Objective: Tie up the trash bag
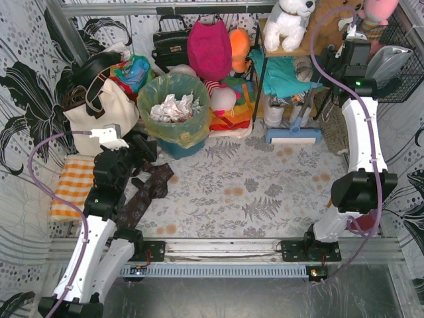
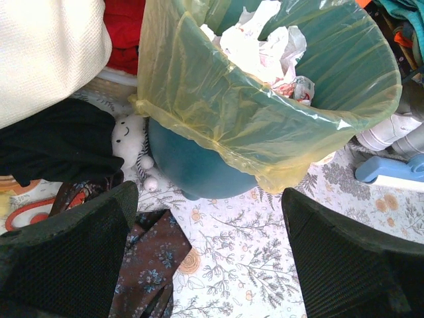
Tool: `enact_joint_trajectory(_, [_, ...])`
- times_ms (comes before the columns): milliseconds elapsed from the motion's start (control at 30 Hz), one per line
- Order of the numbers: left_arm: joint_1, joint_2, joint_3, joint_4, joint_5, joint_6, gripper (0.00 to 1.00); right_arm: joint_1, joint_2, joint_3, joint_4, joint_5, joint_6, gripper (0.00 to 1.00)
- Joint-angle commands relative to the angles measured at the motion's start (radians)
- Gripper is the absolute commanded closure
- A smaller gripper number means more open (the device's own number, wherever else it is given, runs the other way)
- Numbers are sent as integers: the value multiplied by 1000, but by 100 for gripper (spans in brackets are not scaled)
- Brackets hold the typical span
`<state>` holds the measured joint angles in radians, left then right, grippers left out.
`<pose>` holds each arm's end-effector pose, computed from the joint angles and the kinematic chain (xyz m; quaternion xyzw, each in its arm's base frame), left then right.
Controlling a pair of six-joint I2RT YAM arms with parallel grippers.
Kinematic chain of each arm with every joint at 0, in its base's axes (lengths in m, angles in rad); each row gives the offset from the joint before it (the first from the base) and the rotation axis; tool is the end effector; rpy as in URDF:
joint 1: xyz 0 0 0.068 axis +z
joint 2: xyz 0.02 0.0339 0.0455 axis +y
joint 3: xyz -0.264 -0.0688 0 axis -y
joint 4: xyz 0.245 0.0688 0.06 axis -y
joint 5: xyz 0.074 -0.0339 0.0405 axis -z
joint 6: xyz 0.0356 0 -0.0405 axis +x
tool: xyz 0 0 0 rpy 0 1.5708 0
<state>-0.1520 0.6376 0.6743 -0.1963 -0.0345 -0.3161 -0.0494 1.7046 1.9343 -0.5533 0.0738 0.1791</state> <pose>0.1570 -0.0228 0.3222 -0.0735 0.7576 -0.1376 0.6338 0.3833 -0.0216 0.4545 0.1139 0.8035 0.0079 0.5843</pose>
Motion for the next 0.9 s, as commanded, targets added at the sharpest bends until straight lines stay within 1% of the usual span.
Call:
enact_joint_trajectory(0, [-6,-29,-1,22,-50,11,2,-6,-72,64,-14,-7,7,30])
enact_joint_trajectory(133, [-6,-49,-4,24,-69,8,2,-5,-138,68,-51,-49,18,30])
enact_joint_trajectory(267, [-6,-55,7,-9,-118,2,2,13,-229,-12,-57,-159,62,30])
enact_joint_trajectory(333, [-6,-70,18,-35,-175,-15,2,49,-260,-47,-61,-195,68,26])
enact_joint_trajectory(400, [-6,-94,23,-50,-212,-33,2,107,-275,-72,-75,-196,70,25])
enact_joint_trajectory(533, [-6,-118,67,-95,-256,-66,2,230,-269,-76,-100,-187,98,27])
enact_joint_trajectory(633, [-6,-101,121,-135,-277,-91,2,295,-260,-95,-54,-235,151,29])
enact_joint_trajectory(733, [-6,-57,172,-186,-312,-124,2,377,-230,-92,-16,-230,171,29])
enact_joint_trajectory(867, [-6,37,251,-253,-314,-161,2,450,-151,-49,-10,-234,196,30])
